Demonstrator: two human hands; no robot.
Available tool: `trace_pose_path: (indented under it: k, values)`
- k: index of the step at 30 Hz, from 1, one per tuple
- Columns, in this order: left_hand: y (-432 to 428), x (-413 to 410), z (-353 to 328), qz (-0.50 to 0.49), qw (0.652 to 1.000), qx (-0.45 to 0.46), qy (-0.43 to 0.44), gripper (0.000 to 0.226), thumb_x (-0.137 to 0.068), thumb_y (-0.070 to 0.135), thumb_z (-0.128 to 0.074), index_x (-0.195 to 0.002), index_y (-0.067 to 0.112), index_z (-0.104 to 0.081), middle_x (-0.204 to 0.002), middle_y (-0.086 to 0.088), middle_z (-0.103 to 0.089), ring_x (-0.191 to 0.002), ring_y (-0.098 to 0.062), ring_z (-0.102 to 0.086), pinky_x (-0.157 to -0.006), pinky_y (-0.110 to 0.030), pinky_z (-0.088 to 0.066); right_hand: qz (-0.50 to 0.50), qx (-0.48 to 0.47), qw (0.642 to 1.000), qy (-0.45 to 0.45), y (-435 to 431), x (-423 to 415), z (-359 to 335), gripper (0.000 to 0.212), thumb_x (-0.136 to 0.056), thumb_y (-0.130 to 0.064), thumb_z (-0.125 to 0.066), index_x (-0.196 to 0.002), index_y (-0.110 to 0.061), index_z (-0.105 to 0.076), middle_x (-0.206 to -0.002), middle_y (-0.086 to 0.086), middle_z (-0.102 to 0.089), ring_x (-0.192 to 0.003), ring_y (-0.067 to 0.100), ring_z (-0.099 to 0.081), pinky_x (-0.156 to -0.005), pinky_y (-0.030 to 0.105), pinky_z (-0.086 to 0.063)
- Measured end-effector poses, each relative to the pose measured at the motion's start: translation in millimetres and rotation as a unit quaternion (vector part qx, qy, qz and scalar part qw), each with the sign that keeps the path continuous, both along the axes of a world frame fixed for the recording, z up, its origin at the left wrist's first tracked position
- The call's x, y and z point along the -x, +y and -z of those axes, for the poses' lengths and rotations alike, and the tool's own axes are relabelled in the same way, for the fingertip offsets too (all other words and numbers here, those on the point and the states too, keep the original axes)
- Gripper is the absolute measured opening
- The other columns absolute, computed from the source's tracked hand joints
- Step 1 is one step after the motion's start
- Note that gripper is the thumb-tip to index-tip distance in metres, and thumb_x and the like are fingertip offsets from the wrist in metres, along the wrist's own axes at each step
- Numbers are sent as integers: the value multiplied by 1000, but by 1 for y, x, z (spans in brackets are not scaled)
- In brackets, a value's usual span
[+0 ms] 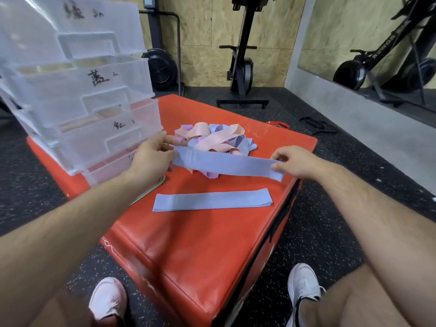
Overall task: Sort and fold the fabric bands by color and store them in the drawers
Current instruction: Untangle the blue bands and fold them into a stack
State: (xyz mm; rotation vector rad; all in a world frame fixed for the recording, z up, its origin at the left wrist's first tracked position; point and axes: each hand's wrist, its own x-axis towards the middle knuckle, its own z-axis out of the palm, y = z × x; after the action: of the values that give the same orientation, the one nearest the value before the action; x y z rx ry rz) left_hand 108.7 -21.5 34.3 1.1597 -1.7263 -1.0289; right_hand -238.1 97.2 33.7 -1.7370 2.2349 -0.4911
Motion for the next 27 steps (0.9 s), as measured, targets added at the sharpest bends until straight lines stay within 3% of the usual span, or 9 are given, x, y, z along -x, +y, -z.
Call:
trace_pose_path:
  k: [4, 7, 11, 13, 17, 21, 25, 27]
  values:
    - [2, -27, 11, -36, 993, 32, -108, 27, -84, 2, -55, -87, 26, -66, -73, 4, -63, -59, -13, -54, -47, -18, -43, 12, -3, 994, -107, 6, 0, 3, 16, -87, -8, -74, -102, -12, -72, -96, 8, -72, -79, 18, -66, -67, 23, -52]
    - [10, -41, 22, -20, 977, 54, -207, 25, -84, 1, -58, -96, 21, -68, -79, 0, -66, -67, -15, -57, -47, -8, -38, 11, -27, 988, -151, 6, -6, 9, 17, -85, -5, -75, -101, -12, -72, -94, 9, -71, -75, 17, -65, -63, 25, -54]
    - [17, -50, 42, 15, 963, 81, -257, 31, -82, -2, -58, -107, 12, -72, -100, -4, -70, -95, -25, -64, -80, -25, -47, -9, -68, 991, -112, 4, -20, 19, 15, -83, -5, -77, -92, -16, -74, -85, 3, -72, -69, 14, -64, -62, 24, -51]
    - [19, -50, 49, 18, 957, 91, -275, 34, -83, -4, -59, -112, 7, -72, -113, -7, -69, -108, -25, -62, -90, -24, -43, -7, -82, 993, -88, 6, -23, 21, 14, -83, -6, -77, -90, -18, -74, -80, -1, -72, -67, 13, -64, -62, 26, -51]
    - [19, -48, 58, 17, 941, 109, -321, 31, -88, 3, -61, -117, 8, -70, -114, -12, -68, -110, -30, -60, -88, -27, -41, -18, -104, 993, -54, 8, -28, 25, 13, -84, -9, -77, -91, -20, -75, -83, -2, -73, -66, 16, -65, -65, 30, -55]
    - [21, -48, 62, 39, 923, 150, -352, 28, -89, 3, -61, -115, 3, -70, -110, -17, -68, -105, -34, -60, -85, -30, -42, -33, -103, 994, -7, 8, -31, 31, 13, -85, -14, -77, -93, -23, -74, -87, -8, -71, -61, 1, -58, -58, 18, -42]
    - [18, -50, 68, 63, 916, 165, -361, 27, -88, 1, -61, -113, 1, -71, -108, -19, -65, -104, -36, -57, -89, -34, -43, -53, -96, 993, 46, 8, -27, 37, 11, -85, -22, -76, -95, -26, -75, -94, -11, -68, -80, 6, -60, -65, 15, -40]
    - [14, -53, 73, 61, 909, 188, -367, 26, -88, 2, -61, -111, 5, -72, -108, -19, -62, -105, -39, -55, -94, -39, -42, -65, -91, 991, 72, 6, -24, 39, 16, -86, -27, -75, -102, -26, -75, -101, -10, -64, -94, 11, -61, -78, 21, -44]
